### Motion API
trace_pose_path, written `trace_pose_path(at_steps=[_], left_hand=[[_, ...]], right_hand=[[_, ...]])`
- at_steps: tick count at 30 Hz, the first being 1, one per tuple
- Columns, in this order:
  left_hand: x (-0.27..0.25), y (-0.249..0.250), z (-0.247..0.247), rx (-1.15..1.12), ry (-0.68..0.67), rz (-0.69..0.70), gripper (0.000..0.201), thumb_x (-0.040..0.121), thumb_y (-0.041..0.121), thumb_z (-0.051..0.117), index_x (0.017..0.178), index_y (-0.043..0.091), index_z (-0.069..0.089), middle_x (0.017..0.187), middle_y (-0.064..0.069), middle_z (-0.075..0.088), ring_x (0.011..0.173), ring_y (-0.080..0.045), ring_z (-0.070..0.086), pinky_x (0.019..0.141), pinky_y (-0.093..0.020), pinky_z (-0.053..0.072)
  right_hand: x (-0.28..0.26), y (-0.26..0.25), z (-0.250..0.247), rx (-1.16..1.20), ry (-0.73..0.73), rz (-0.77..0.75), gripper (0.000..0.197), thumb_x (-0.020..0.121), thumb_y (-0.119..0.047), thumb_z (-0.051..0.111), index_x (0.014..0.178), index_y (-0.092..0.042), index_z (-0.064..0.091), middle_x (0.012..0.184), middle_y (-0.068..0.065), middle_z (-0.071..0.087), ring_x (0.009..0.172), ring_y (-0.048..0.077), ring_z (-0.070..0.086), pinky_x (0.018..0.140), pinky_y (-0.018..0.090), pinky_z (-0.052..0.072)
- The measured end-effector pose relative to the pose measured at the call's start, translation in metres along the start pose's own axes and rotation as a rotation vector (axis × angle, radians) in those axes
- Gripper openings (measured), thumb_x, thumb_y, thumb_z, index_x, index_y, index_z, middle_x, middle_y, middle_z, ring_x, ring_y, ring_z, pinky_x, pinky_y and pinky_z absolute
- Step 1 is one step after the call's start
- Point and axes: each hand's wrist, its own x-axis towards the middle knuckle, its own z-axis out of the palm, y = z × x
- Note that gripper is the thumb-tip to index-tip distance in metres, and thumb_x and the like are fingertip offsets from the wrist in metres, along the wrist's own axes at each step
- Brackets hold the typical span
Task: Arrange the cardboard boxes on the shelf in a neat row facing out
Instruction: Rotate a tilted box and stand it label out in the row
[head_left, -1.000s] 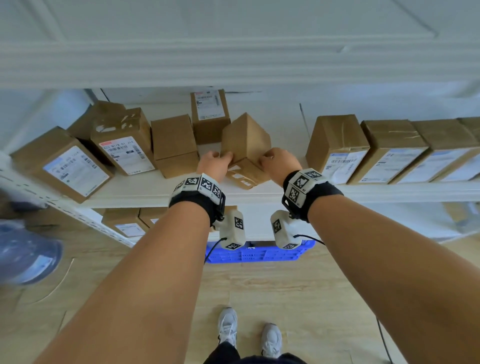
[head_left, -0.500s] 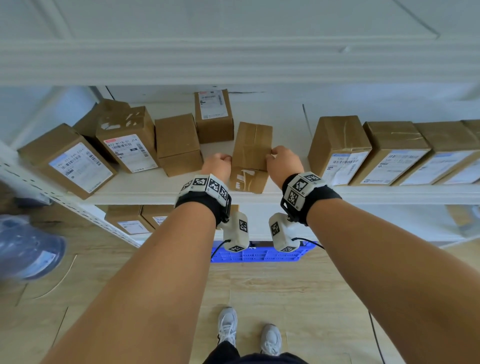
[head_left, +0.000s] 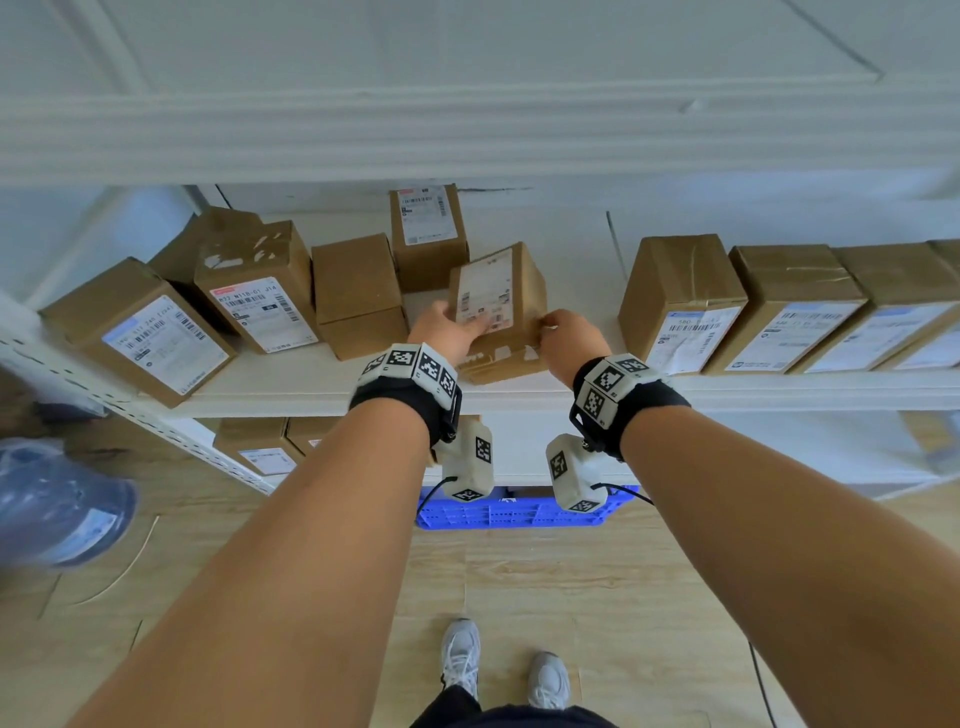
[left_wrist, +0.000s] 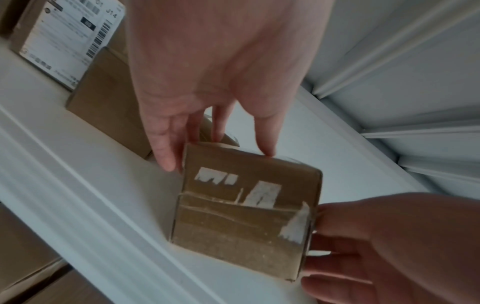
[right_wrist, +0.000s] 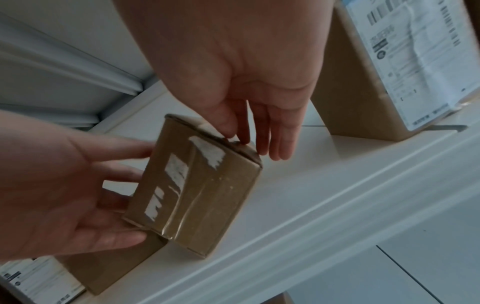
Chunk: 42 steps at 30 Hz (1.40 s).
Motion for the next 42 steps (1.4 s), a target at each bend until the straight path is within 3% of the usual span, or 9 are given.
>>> trace_pose_path(at_steps=[4,9,16,22,25,28,36,39,42], left_hand=[[0.006,-0.001,0.006,0.073,-0.022,-0.064,0.06,0.095,0.035,0.059,0.144,0.008,0.04,0.133,-0.01,0.058,0.103,-0.027,0.066,0.088,-0.036,0.056],[0.008,0.001,0.013,-0.085,-0.079,-0.109,0.047,0.099,0.024,0.052,0.14,0.005,0.042,0.098,-0.013,0.068,0.072,-0.028,0.069,0.076,-0.041,0.06],[0.017,0.01,0.001,0.287,0.186,0.101,0.048,0.095,0.027,0.054,0.14,0.015,0.043,0.136,-0.011,0.048,0.118,-0.03,0.055,0.096,-0.039,0.049],[0.033,0.008,-0.001,0.677,0.032,0.31,0.062,0.094,0.028,0.055,0.151,0.023,0.03,0.161,-0.004,0.018,0.147,-0.028,0.02,0.118,-0.052,0.021],[0.037,0.005,0.002,0.666,-0.041,0.304,0.054,0.098,0.034,0.047,0.149,0.025,0.035,0.154,-0.005,0.037,0.139,-0.028,0.038,0.112,-0.049,0.035],[0.035,0.006,0.002,0.693,-0.005,0.261,0.055,0.095,0.046,0.048,0.145,0.026,0.041,0.144,-0.007,0.045,0.135,-0.033,0.035,0.107,-0.049,0.039],[0.038,0.006,0.008,0.69,0.0,0.003,0.072,0.085,0.071,0.044,0.123,0.011,0.056,0.119,-0.01,0.062,0.097,-0.029,0.064,0.08,-0.036,0.053],[0.033,0.006,0.013,0.587,-0.047,0.006,0.068,0.087,0.069,0.045,0.123,0.012,0.057,0.114,-0.009,0.063,0.09,-0.027,0.066,0.067,-0.032,0.049],[0.025,0.01,0.018,0.486,-0.074,-0.01,0.059,0.091,0.061,0.045,0.119,0.011,0.06,0.107,-0.008,0.066,0.085,-0.025,0.064,0.062,-0.03,0.045]], right_hand=[[0.006,0.005,-0.007,-0.001,0.049,0.052,0.028,0.1,-0.022,0.03,0.093,-0.006,0.052,0.093,0.013,0.058,0.081,0.028,0.053,0.069,0.032,0.038],[0.006,0.014,-0.008,0.026,0.019,0.046,0.041,0.094,-0.048,0.044,0.113,-0.012,0.052,0.097,0.004,0.061,0.081,0.022,0.059,0.062,0.029,0.044],[0.009,0.002,-0.016,0.004,-0.056,-0.088,0.032,0.092,-0.023,0.056,0.123,-0.016,0.054,0.11,0.001,0.065,0.079,0.015,0.06,0.059,0.022,0.046],[0.018,-0.012,-0.016,-0.007,-0.126,-0.122,0.054,0.089,-0.001,0.044,0.139,-0.022,0.046,0.123,0.004,0.061,0.087,0.015,0.061,0.061,0.018,0.051],[0.023,-0.014,-0.016,-0.03,-0.034,-0.123,0.05,0.092,-0.003,0.043,0.139,-0.019,0.044,0.13,0.009,0.054,0.092,0.02,0.062,0.059,0.02,0.05],[0.027,-0.011,-0.016,-0.079,0.049,-0.05,0.042,0.098,-0.018,0.044,0.139,-0.013,0.039,0.134,0.014,0.045,0.098,0.028,0.062,0.077,0.032,0.054],[0.019,0.006,-0.012,0.023,0.1,0.105,0.055,0.096,-0.039,0.047,0.137,-0.004,0.037,0.127,0.016,0.05,0.099,0.028,0.058,0.069,0.029,0.042],[0.015,0.005,-0.012,0.007,0.038,0.11,0.038,0.096,-0.043,0.047,0.095,-0.007,0.055,0.082,0.005,0.058,0.067,0.02,0.057,0.049,0.025,0.04],[0.012,0.007,-0.01,0.04,-0.021,0.099,0.039,0.096,-0.044,0.047,0.075,-0.012,0.054,0.079,0.008,0.065,0.068,0.023,0.064,0.061,0.031,0.055]])
